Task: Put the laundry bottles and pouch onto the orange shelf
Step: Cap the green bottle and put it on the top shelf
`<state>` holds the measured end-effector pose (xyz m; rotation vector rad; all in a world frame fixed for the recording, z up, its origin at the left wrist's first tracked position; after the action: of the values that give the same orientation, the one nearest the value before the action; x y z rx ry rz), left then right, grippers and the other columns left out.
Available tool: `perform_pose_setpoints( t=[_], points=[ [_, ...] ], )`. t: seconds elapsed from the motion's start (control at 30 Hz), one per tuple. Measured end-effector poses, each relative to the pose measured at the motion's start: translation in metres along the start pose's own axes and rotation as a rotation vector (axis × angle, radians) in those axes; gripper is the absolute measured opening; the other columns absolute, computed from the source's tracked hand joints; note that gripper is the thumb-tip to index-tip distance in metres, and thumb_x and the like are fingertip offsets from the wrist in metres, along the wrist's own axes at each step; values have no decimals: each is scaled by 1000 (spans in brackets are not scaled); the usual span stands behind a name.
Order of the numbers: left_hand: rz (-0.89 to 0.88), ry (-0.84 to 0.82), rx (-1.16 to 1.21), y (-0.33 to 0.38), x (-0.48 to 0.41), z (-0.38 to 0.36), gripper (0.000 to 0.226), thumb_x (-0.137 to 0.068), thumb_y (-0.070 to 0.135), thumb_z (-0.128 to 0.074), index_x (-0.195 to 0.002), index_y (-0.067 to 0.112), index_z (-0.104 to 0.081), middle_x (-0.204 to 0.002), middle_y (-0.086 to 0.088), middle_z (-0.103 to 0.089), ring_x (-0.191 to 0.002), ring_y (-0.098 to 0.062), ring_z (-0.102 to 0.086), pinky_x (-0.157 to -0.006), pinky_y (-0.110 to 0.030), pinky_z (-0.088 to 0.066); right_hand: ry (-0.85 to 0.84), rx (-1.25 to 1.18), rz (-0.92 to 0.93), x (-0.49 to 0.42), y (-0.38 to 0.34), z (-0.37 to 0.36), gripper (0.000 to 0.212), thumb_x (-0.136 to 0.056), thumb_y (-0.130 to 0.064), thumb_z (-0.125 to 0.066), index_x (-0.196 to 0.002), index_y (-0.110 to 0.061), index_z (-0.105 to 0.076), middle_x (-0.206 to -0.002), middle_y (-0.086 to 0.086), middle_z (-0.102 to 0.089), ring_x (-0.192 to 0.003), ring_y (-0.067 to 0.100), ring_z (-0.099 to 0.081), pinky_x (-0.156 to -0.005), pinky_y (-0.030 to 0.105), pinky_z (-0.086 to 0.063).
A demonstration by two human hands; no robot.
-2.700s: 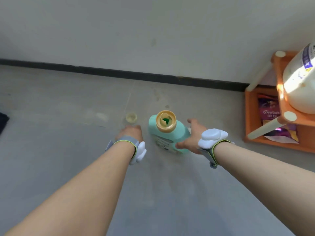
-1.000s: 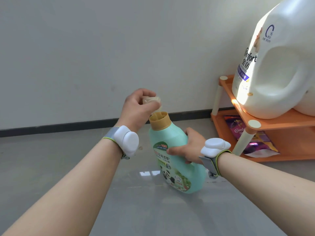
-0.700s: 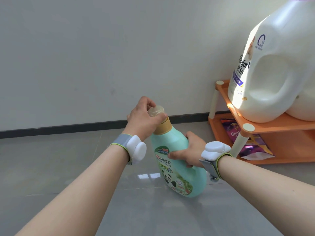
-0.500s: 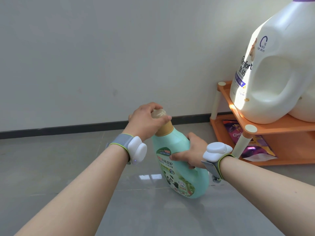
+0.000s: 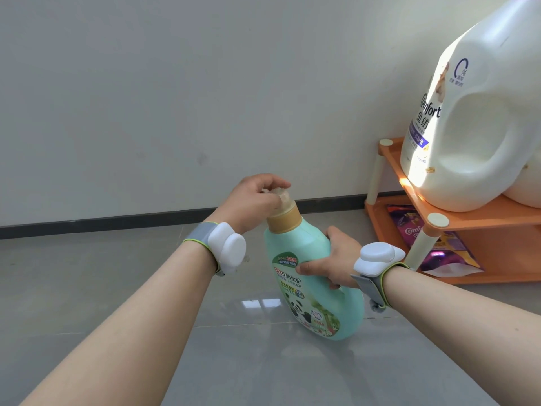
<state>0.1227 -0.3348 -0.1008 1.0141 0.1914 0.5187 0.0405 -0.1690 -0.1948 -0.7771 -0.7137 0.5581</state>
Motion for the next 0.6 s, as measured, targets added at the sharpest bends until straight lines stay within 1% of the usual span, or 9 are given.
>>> perform_pose_setpoints(
  t=[0.07, 0.17, 0.2, 0.27, 0.33, 0.4, 0.5, 0.53, 0.6],
  points=[
    [-3, 26, 70, -2, -3, 3, 38, -67, 27, -58, -104, 33, -68, -114, 3, -62, -95, -15, -60, -82, -26, -49, -2, 8, 4, -1, 0, 0, 60, -53, -52, -86, -90, -32, -43, -87, -1, -66, -58, 16, -65, -37, 16, -46],
    [23, 169, -93, -7, -3, 7, 40, -72, 54, -63, -105, 31, -67, -101, 4, -65, -89, -15, -63, -78, -30, -52, 4, 3, 7, -2, 0, 1, 59, -53, -51, -86, -88, -32, -43, -86, 0, -66, -56, 15, -64, -36, 15, -46],
    [17, 171, -134, -8, -4, 7, 36, -74, 53, -64, -101, 29, -69, -94, 5, -66, -83, -15, -62, -76, -30, -52, 2, 4, 7, -2, -1, 1, 59, -53, -52, -86, -88, -32, -43, -86, 0, -66, -56, 15, -64, -37, 15, -46],
    [7, 103, -55, -6, -5, 4, 22, -78, 33, -62, -97, 25, -71, -92, 4, -67, -83, -16, -61, -77, -30, -52, -7, 4, 4, -2, -1, -1, 61, -50, -54, -85, -89, -33, -43, -86, 0, -67, -57, 16, -65, -38, 16, -47],
    [7, 46, 82, 0, -4, 3, 34, -71, 19, -53, -99, 23, -71, -102, 2, -68, -92, -15, -61, -82, -29, -51, -14, 7, 7, -2, -1, -2, 62, -49, -55, -84, -91, -33, -43, -87, -1, -67, -58, 16, -66, -38, 16, -47],
    [-8, 70, 72, -1, -5, 2, 36, -71, 27, -53, -103, 26, -69, -105, 2, -67, -94, -13, -61, -77, -24, -49, -16, 8, 8, -3, -1, -1, 63, -50, -55, -84, -93, -32, -44, -87, 0, -67, -58, 16, -66, -38, 17, -47],
    [-66, 151, -225, -7, -5, 4, 36, -75, 48, -66, -107, 29, -67, -95, 4, -61, -81, -11, -57, -66, -20, -45, -22, -1, 13, -2, -1, -1, 68, -47, -55, -84, -98, -30, -45, -88, 0, -66, -60, 18, -66, -41, 19, -50],
    [-90, 136, -248, -7, -6, 4, 33, -77, 43, -67, -108, 30, -66, -95, 4, -60, -80, -12, -57, -66, -20, -44, -26, 2, 13, -1, -2, -1, 69, -45, -56, -83, -97, -31, -45, -88, 0, -66, -62, 19, -67, -41, 20, -50],
    [-94, 44, -111, -4, -7, 3, 32, -82, 22, -63, -113, 32, -63, -99, 3, -66, -86, -15, -60, -71, -23, -49, -42, 25, 22, 0, -5, -3, 67, -41, -59, -81, -90, -33, -43, -88, -2, -65, -65, 18, -68, -41, 19, -50]
  ],
)
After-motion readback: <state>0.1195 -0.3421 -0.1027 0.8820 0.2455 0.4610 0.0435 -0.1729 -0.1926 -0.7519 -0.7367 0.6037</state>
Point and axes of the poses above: each hand's wrist, its own x-axis away from the middle knuckle, its own z-axis out of the back of the hand, y = z × x, the point moved 2 cm from there along -x, towards the middle knuckle
